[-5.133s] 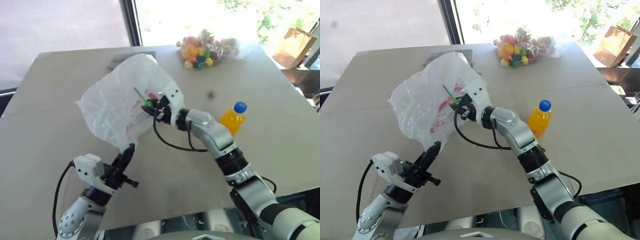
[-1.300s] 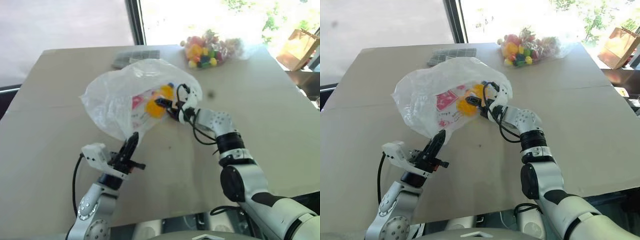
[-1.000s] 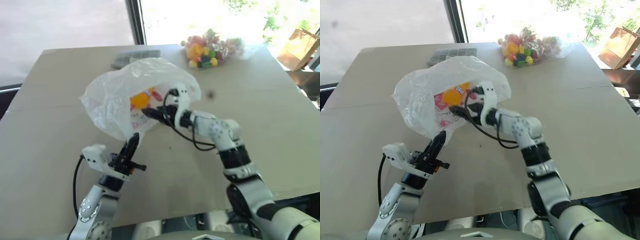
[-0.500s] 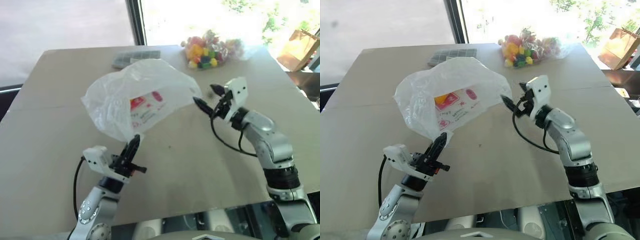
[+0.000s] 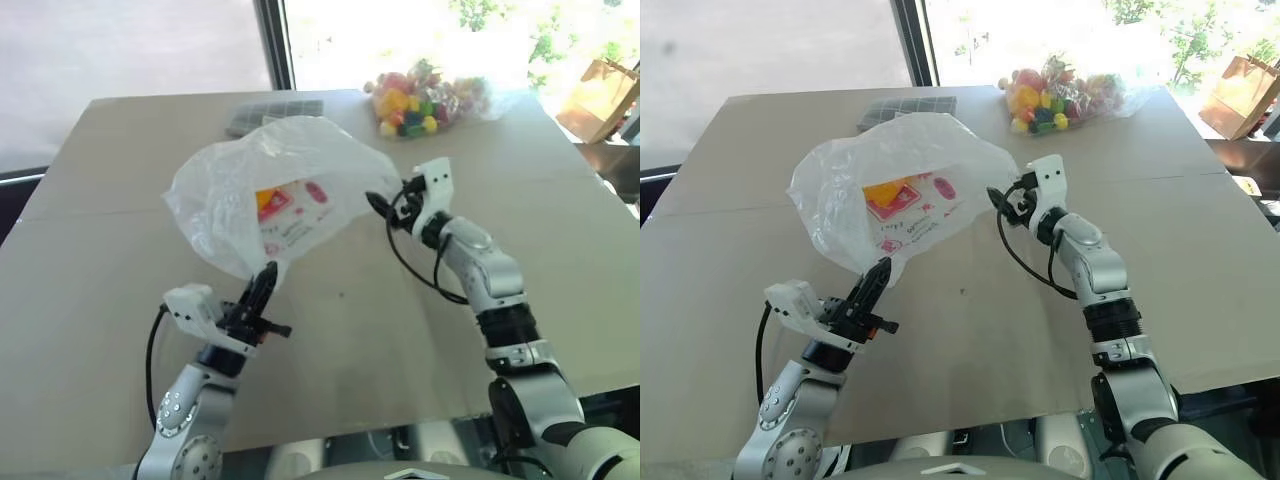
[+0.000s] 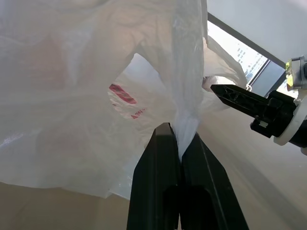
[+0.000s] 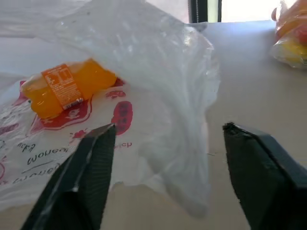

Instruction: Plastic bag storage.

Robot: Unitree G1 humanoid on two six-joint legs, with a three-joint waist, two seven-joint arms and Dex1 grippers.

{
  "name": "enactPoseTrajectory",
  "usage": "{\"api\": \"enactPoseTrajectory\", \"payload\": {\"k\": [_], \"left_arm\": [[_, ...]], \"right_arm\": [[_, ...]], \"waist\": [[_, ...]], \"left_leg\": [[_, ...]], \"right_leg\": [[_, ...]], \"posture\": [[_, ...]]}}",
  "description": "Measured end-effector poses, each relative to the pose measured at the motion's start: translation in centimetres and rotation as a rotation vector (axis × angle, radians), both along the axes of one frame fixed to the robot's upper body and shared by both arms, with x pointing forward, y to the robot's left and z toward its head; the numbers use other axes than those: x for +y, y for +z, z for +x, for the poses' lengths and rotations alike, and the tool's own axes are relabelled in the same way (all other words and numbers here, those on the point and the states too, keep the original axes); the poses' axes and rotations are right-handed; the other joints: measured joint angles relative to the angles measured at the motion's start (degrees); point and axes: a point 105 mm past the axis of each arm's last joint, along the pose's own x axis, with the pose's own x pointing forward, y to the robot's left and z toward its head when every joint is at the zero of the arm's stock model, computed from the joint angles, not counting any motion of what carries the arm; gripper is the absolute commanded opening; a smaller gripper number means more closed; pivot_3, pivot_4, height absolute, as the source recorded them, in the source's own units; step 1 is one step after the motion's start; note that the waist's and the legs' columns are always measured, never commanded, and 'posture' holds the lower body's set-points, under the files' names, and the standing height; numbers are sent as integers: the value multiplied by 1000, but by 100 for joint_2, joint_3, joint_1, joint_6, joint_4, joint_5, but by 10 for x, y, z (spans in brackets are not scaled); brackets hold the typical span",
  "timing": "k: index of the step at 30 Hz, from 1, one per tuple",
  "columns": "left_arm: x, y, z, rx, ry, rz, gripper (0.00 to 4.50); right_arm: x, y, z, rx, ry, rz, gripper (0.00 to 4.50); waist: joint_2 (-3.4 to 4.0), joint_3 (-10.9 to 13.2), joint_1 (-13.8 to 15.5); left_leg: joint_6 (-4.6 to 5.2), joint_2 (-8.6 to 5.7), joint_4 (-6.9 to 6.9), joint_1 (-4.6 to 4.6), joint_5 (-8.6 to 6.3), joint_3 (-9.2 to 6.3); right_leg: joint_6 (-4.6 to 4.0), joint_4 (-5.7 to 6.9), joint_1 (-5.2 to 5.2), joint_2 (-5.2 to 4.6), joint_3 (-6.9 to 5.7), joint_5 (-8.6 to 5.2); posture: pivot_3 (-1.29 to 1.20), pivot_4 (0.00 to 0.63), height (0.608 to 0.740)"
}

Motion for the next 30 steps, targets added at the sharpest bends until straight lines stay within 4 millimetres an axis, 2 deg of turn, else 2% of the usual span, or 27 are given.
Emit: {"api": "enactPoseTrajectory", "payload": {"k": [1, 3, 4, 5, 10, 13, 17, 20, 22, 25, 27, 30], "left_arm": [[0, 0, 0, 1, 1, 0, 0], [0, 0, 0, -1, 2, 12, 0], [1, 1, 1, -6, -1, 24, 0], [2, 1, 3, -12, -2, 35, 0], [12, 15, 15, -61, -19, 127, 0], [23, 42, 30, -118, -39, 158, 0], [35, 97, 60, -207, -51, 125, 0], [45, 155, 88, -279, -28, 90, 0], [46, 186, 95, -330, -27, 66, 0], [54, 218, 111, -358, -2, 3, 0], [59, 230, 123, -351, 23, -23, 0], [64, 228, 135, -317, 50, 5, 0]], "right_arm": [[-2, 1, 1, 0, -7, 5, 1758], [-5, 2, 1, 0, -9, 14, 558], [-6, 2, 1, 3, -4, 24, 143], [-5, 3, 0, 2, 0, 29, 66], [-6, 20, -9, -14, 82, 90, 66], [-20, 40, -17, -11, 151, 171, 66], [-41, 94, -21, -47, 240, 326, 66], [-52, 148, -17, -129, 265, 441, 66], [-60, 169, -17, -169, 261, 489, 66], [-69, 179, -10, -187, 232, 520, 66], [-70, 180, -6, -190, 218, 518, 66], [-73, 178, -1, -182, 201, 524, 66]], "waist": [[0, 0, -3], [0, 0, -10], [0, 0, -11], [0, 0, -11], [1, 1, 5], [0, 7, 26], [4, 21, 26], [-13, 40, 28], [-13, 40, 25], [-14, 40, 16], [-14, 40, 2], [-13, 41, -33]], "left_leg": [[0, 0, 0, 0, 0, 0], [0, 1, -1, 0, 0, 0], [0, 1, -1, 1, 0, 0], [0, 1, -1, 1, 0, 0], [0, 1, -1, 1, 0, -4], [0, -1, 2, -3, 0, -15], [0, -6, 7, -4, 1, -25], [-1, -20, 9, -10, 2, -37], [-1, -23, 5, -11, 2, -34], [-3, -27, -3, -22, 3, -33], [-25, -27, -4, -37, 16, -32], [-27, -26, -12, -47, 17, -26]], "right_leg": [[0, 0, 0, 0, 0, 0], [0, 0, -1, 2, 0, 0], [0, 1, -1, 3, 0, 0], [0, 1, -1, 3, 0, 0], [2, 3, 0, 4, -3, 1], [20, 3, 4, -2, -12, 12], [22, 7, 6, -1, -20, 13], [24, 8, 6, 9, -32, 14], [24, 4, 6, 7, -31, 14], [27, -2, -2, 5, -31, 13], [27, -2, -16, 5, -31, 13], [28, 2, -31, 5, -27, 13]], "posture": [[0, 150, 740], [0, 150, 740], [0, 150, 740], [0, 150, 740], [0, 150, 740], [0, 150, 740], [0, 150, 740], [0, 150, 740], [0, 150, 740], [0, 150, 740], [0, 150, 740], [0, 150, 740]]}}
